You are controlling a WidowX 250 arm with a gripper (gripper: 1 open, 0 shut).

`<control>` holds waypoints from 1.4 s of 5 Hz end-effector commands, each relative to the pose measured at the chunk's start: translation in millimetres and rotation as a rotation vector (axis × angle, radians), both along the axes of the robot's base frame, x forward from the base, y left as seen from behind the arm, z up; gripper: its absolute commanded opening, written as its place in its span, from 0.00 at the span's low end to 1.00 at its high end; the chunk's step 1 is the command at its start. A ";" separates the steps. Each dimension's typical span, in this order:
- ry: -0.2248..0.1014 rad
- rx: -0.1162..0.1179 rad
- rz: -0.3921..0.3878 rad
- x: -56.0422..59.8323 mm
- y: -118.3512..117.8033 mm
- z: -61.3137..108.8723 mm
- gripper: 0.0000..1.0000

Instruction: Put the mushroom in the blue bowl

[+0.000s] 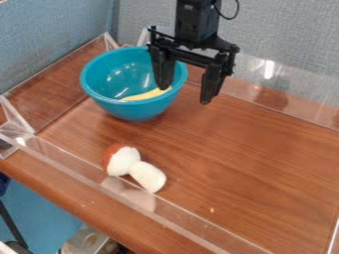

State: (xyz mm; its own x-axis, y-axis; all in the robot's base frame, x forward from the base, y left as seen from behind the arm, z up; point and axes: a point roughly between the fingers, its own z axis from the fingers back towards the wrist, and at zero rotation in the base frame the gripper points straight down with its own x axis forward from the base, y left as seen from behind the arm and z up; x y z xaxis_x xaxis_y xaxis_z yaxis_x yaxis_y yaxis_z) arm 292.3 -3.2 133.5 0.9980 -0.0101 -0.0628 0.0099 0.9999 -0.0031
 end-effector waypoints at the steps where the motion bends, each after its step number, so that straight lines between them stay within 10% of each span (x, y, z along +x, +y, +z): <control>1: 0.025 0.008 0.110 -5.7 5.1 -6.1 1.00; 4: 0.001 0.006 0.686 -59.3 37.6 -10.3 1.00; 7: 0.028 0.004 0.811 -74.8 49.3 -60.6 1.00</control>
